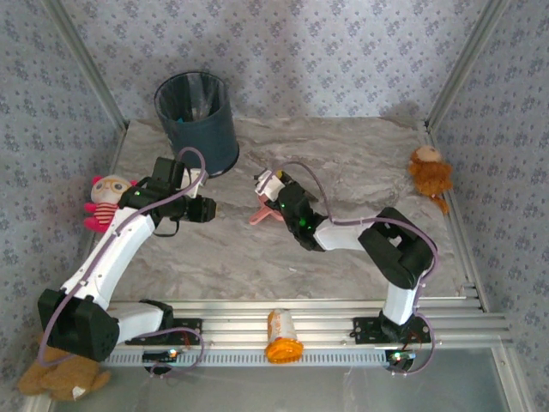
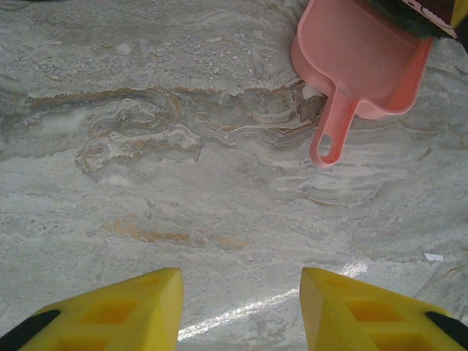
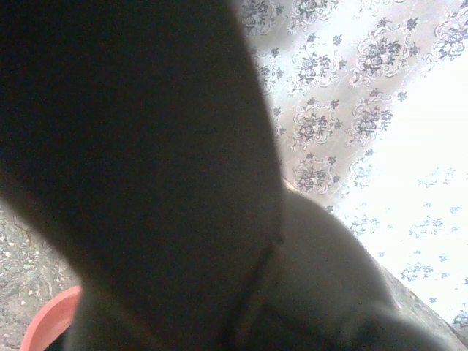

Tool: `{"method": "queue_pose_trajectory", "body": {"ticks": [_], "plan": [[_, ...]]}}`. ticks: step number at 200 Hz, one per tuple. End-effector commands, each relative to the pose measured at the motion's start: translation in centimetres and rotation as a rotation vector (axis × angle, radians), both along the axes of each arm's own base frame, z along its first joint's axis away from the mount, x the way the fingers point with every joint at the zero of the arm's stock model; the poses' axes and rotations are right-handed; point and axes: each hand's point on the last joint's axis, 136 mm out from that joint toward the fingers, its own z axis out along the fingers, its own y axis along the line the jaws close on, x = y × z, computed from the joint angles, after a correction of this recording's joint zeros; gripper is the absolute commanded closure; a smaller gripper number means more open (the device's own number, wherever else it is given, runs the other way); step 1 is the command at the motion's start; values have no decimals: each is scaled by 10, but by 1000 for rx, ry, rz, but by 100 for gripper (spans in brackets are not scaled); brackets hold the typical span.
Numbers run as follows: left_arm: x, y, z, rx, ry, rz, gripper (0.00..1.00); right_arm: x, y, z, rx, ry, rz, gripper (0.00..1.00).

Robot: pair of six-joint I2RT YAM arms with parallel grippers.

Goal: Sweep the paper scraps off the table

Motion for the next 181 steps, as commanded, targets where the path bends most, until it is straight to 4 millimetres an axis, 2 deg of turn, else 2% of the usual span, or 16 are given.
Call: {"method": "queue_pose_trajectory", "body": {"ticks": [1,37,109,181], "plan": [[1,1,0,-5,2,5,54,-6,1,-8,5,-5,-16,76],[2,4,-3,-1,12,13,54,-15,4,-15,14,14,-13,72],[2,5,-7,6,31,14,54,-32,5,-33,22,52,-26,52],[1,7,-12,21,46,13,54,-49,7,-46,35,83,-32,42]]}}
